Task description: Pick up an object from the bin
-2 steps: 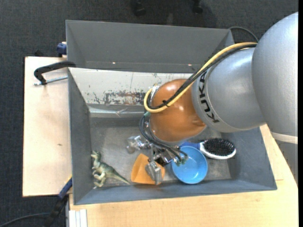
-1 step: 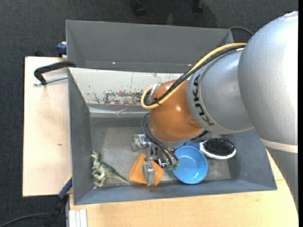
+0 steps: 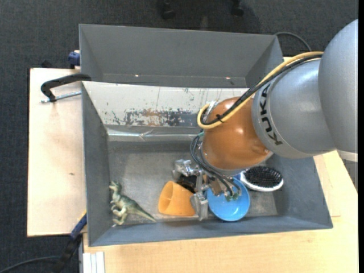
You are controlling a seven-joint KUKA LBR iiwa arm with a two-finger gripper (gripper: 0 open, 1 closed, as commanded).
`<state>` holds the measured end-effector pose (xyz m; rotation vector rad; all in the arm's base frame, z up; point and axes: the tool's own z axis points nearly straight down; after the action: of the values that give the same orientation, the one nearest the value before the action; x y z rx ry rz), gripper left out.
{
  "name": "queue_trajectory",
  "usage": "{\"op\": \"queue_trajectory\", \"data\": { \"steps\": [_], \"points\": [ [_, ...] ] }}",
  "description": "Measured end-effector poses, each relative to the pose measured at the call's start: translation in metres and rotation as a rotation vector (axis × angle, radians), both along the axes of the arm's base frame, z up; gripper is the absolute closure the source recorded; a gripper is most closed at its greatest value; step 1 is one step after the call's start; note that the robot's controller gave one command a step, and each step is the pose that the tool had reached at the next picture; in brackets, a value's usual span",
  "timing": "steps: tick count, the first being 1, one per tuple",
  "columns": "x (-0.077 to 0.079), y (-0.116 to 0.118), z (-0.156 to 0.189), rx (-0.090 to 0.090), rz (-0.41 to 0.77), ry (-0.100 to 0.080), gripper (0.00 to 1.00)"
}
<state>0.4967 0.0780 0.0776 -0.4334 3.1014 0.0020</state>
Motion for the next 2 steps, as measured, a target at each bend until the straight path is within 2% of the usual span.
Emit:
{"op": "queue_trajectory", "data": {
  "steps": [1, 2],
  "points": [
    [-0.003, -0.001, 0.001, -0.005, 0.002, 0.015, 1.0],
    [0.011, -0.037, 0.137, -0.005, 0.32, -0.004, 1.0]
  ]
}}
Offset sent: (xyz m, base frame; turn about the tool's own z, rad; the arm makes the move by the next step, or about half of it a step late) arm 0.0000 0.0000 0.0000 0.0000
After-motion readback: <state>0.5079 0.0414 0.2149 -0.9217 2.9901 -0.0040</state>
